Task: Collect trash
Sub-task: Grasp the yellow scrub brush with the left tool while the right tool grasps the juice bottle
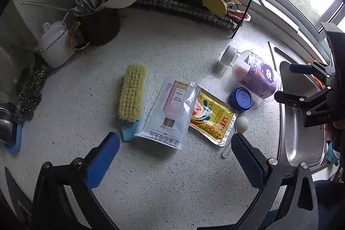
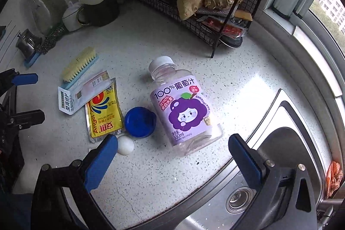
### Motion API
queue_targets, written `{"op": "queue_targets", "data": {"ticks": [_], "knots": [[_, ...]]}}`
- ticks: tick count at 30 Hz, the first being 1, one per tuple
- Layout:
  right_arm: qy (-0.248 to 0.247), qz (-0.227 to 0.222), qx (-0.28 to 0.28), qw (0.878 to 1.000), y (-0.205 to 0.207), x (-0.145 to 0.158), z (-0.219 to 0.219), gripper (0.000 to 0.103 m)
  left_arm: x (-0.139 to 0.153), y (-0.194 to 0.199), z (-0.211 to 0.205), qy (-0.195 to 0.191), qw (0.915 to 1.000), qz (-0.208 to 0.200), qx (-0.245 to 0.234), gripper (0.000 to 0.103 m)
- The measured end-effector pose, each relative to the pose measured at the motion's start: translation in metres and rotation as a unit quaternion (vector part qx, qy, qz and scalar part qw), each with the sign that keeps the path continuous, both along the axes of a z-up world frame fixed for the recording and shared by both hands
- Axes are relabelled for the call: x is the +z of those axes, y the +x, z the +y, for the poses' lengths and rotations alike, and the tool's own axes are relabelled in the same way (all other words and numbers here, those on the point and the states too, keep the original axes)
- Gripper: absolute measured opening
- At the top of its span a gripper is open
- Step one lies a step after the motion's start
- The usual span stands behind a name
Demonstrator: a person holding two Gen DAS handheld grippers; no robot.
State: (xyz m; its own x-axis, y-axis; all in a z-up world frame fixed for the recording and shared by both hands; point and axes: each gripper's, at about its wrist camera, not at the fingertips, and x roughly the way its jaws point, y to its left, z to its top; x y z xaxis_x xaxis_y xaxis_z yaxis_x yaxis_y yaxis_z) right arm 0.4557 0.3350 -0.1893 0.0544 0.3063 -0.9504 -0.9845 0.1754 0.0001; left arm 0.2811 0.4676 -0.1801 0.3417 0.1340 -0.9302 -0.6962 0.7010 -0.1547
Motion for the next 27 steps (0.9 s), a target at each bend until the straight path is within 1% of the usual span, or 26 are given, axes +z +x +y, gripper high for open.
{"op": "queue_targets", "data": {"ticks": [7,11,12,13,14,15,16,19,23,27], "knots": [[-0.042,-0.015,0.045,0.998,0.011,-0.022,0.033,0.103,-0.013,-0.005,0.026,-0.008,0.9999,0.008,0.007,0.103],[-0.057,-0.009,0.063,0.996,0.013,-0.036,0.047,0.102,-0.019,-0.008,0.042,-0.022,0.9995,0.010,0.021,0.103],[-0.061,-0.007,0.067,0.996,0.012,-0.039,0.049,0.099,-0.021,-0.009,0.045,-0.025,0.9994,0.013,0.022,0.103],[-0.065,-0.004,0.069,0.995,0.012,-0.043,0.051,0.092,-0.023,-0.009,0.048,-0.028,0.9992,0.017,0.022,0.103],[-0.069,0.002,0.071,0.995,0.012,-0.047,0.053,0.089,-0.025,-0.010,0.051,-0.028,0.9991,0.023,0.021,0.103],[-0.074,0.008,0.072,0.995,0.012,-0.051,0.055,0.083,-0.026,-0.010,0.052,-0.027,0.9991,0.027,0.019,0.103],[-0.077,0.013,0.071,0.994,0.012,-0.054,0.056,0.075,-0.025,-0.010,0.053,-0.027,0.9991,0.029,0.016,0.103],[-0.075,0.021,0.067,0.995,0.010,-0.058,0.057,0.071,-0.026,-0.009,0.058,-0.028,0.9988,0.036,0.014,0.103],[-0.058,0.030,0.051,0.997,0.008,-0.053,0.055,0.069,-0.029,-0.006,0.066,-0.020,0.9981,0.059,0.006,0.103],[-0.047,0.041,0.039,0.997,0.008,-0.042,0.052,0.068,-0.040,0.002,0.077,-0.026,0.9976,0.064,0.001,0.103]]}}
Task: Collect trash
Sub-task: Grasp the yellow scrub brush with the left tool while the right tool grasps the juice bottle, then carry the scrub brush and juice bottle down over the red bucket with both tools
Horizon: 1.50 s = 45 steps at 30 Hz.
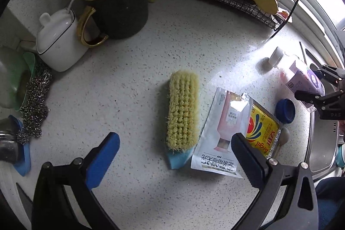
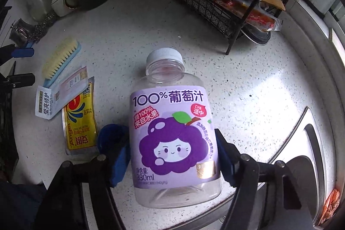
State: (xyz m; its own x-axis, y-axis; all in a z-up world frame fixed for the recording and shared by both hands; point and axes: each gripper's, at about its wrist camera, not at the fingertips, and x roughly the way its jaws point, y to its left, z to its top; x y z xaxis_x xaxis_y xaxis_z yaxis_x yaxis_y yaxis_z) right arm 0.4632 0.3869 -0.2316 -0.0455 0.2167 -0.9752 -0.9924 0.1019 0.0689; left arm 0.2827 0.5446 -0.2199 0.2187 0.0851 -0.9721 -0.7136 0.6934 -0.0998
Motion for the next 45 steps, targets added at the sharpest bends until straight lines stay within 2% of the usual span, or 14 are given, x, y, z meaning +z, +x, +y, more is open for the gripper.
{"op": "queue_targets", "data": {"ticks": [5,11,12,13,16,18,19,20,21,22,28,36,40,45], "knots": [[0.015,0.006,-0.012,1.000,0.008,0.011,-0.009,0.068,-0.020,0.008,0.013,-0.006,0.9999,0.015,-0.004,0.103],[0.013,0.019,-0.025,0.999,0.017,0.009,-0.011,0.068,-0.036,0.021,0.021,-0.014,0.9992,0.030,-0.021,0.100],[0.013,0.019,-0.024,0.999,0.015,0.008,-0.012,0.068,-0.039,0.023,0.020,-0.017,0.9990,0.034,-0.024,0.097],[0.013,0.019,-0.023,0.999,0.014,0.009,-0.012,0.068,-0.043,0.025,0.020,-0.020,0.9986,0.039,-0.029,0.087],[0.015,0.023,-0.021,0.999,0.013,0.009,-0.012,0.068,-0.047,0.029,0.015,-0.003,0.9974,0.059,-0.042,0.083],[0.017,0.023,-0.018,0.999,0.015,0.011,-0.012,0.068,-0.045,0.030,0.016,-0.002,0.9976,0.060,-0.034,0.078],[0.019,0.023,-0.017,0.999,0.015,0.013,-0.013,0.068,-0.043,0.032,0.015,0.000,0.9979,0.058,-0.031,0.069],[0.021,0.023,-0.016,0.999,0.016,0.014,-0.013,0.068,-0.041,0.033,0.014,0.002,0.9980,0.054,-0.032,0.053],[0.022,0.023,-0.016,0.999,0.016,0.015,-0.016,0.068,-0.038,0.033,0.012,0.005,0.9981,0.051,-0.034,0.041],[0.024,0.022,-0.016,0.999,0.017,0.017,-0.017,0.068,-0.036,0.034,0.012,0.009,0.9981,0.053,-0.032,0.036],[0.047,0.012,-0.015,0.999,0.009,0.033,-0.030,0.067,-0.022,0.022,-0.003,0.041,0.9968,0.063,-0.027,0.036],[0.099,-0.009,-0.017,0.995,-0.017,0.077,-0.065,0.067,0.048,-0.006,-0.057,0.104,0.9943,0.020,-0.015,0.036],[0.119,-0.013,-0.016,0.993,-0.029,0.089,-0.087,0.067,0.072,-0.025,-0.084,0.110,0.9938,-0.009,-0.011,0.036],[0.135,-0.011,-0.015,0.991,-0.048,0.101,-0.114,0.067,0.083,-0.040,-0.128,0.103,0.9942,-0.028,-0.016,0.036]]}}
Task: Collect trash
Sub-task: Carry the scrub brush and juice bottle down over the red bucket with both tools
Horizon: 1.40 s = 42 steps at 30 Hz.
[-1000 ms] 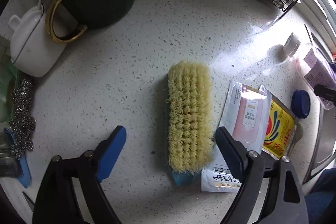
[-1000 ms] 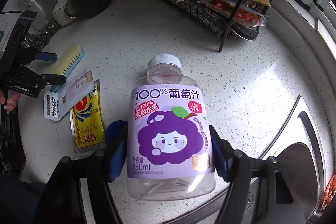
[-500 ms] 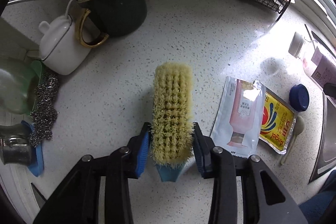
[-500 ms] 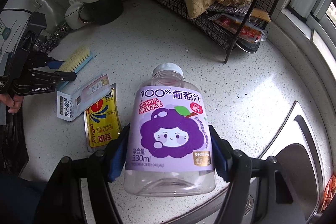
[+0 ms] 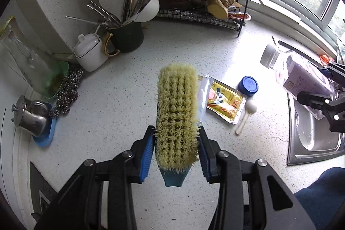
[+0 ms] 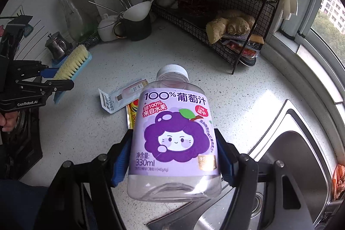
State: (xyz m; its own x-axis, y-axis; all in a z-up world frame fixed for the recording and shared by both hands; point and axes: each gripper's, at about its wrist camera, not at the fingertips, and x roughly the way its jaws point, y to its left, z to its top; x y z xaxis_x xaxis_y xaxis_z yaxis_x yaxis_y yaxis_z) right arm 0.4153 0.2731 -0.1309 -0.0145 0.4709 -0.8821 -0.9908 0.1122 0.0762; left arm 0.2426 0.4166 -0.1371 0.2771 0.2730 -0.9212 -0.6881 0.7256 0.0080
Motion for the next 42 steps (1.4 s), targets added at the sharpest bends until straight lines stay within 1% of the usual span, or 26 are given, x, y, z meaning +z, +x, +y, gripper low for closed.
{"op": "queue_targets", "data": {"ticks": [5,12,16,20,23,27,29,32,35,38,42], "knots": [[0.013,0.002,0.002,1.000,-0.021,0.010,-0.030,0.067,0.005,-0.006,-0.034,-0.009,0.9999,-0.009,-0.003,0.036],[0.029,0.015,0.008,0.999,-0.049,0.017,-0.083,0.067,0.023,-0.030,-0.099,0.004,1.0000,-0.008,0.004,0.036],[0.043,0.019,0.007,0.999,-0.069,0.021,-0.130,0.067,0.034,-0.044,-0.147,0.009,0.9999,-0.012,0.001,0.036],[0.054,0.021,0.005,0.998,-0.087,0.023,-0.184,0.067,0.036,-0.058,-0.197,0.010,0.9998,-0.016,0.009,0.036],[0.056,0.025,0.000,0.998,-0.097,0.018,-0.225,0.067,0.035,-0.067,-0.237,0.007,0.9997,-0.020,0.009,0.036],[0.047,0.035,-0.011,0.998,-0.108,0.008,-0.270,0.067,0.028,-0.074,-0.289,0.003,1.0000,-0.007,-0.004,0.036],[0.049,0.048,-0.017,0.998,-0.114,0.004,-0.292,0.067,0.023,-0.076,-0.309,-0.003,0.9999,-0.001,-0.010,0.036],[0.041,0.053,-0.031,0.997,-0.123,-0.006,-0.318,0.067,0.012,-0.077,-0.336,-0.010,0.9997,0.011,-0.020,0.036],[0.024,0.067,-0.047,0.996,-0.129,-0.018,-0.338,0.067,0.002,-0.076,-0.358,-0.024,0.9991,0.015,-0.030,0.036],[0.005,0.070,-0.057,0.996,-0.134,-0.032,-0.350,0.067,-0.011,-0.074,-0.375,-0.037,0.9982,0.024,-0.041,0.036],[-0.018,0.082,-0.079,0.993,-0.135,-0.060,-0.358,0.067,-0.043,-0.066,-0.393,-0.063,0.9950,0.039,-0.067,0.036]]}}
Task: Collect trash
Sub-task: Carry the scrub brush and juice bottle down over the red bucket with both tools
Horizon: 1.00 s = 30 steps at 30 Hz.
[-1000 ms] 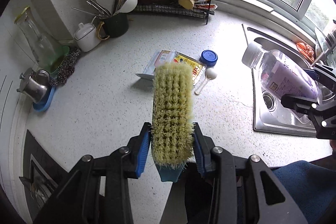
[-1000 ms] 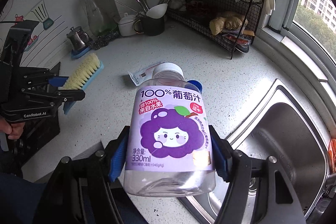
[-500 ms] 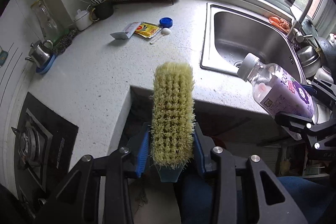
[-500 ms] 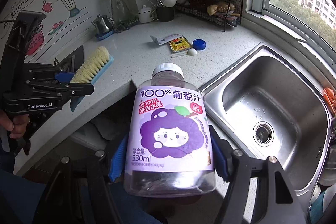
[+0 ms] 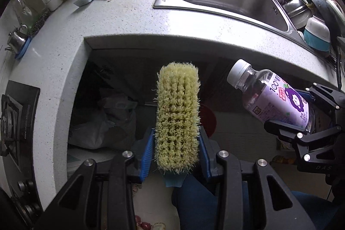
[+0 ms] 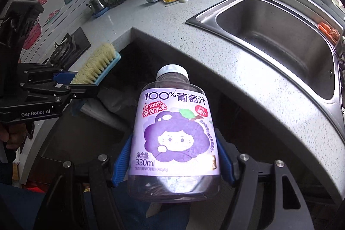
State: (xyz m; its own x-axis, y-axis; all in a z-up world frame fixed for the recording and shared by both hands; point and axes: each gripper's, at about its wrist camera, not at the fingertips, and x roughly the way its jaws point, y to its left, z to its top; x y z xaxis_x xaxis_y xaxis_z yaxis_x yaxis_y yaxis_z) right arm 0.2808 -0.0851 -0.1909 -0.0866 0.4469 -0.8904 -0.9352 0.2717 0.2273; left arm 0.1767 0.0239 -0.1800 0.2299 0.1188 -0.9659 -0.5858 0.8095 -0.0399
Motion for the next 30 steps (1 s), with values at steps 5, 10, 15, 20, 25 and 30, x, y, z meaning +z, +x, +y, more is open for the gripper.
{"op": "queue_targets", "data": {"ticks": [5,10,15,20,25,30], "knots": [[-0.030,0.015,-0.028,0.999,0.006,-0.048,-0.007,0.067,-0.055,0.014,-0.012,-0.033,0.9990,0.011,-0.026,0.036],[-0.062,0.009,-0.047,0.997,0.016,-0.119,-0.002,0.067,-0.139,0.032,-0.014,-0.063,0.9966,0.034,-0.042,0.036],[-0.078,0.026,-0.070,0.994,0.030,-0.204,0.004,0.067,-0.229,0.049,-0.015,-0.092,0.9940,0.037,-0.045,0.036],[-0.092,0.033,-0.084,0.992,0.043,-0.288,0.009,0.067,-0.321,0.069,-0.022,-0.101,0.9915,0.060,-0.055,0.036],[-0.103,0.043,-0.099,0.989,0.056,-0.351,0.012,0.067,-0.387,0.083,-0.031,-0.110,0.9893,0.071,-0.065,0.036],[-0.110,0.052,-0.101,0.987,0.062,-0.383,0.013,0.067,-0.424,0.091,-0.034,-0.116,0.9878,0.080,-0.067,0.036]]}}
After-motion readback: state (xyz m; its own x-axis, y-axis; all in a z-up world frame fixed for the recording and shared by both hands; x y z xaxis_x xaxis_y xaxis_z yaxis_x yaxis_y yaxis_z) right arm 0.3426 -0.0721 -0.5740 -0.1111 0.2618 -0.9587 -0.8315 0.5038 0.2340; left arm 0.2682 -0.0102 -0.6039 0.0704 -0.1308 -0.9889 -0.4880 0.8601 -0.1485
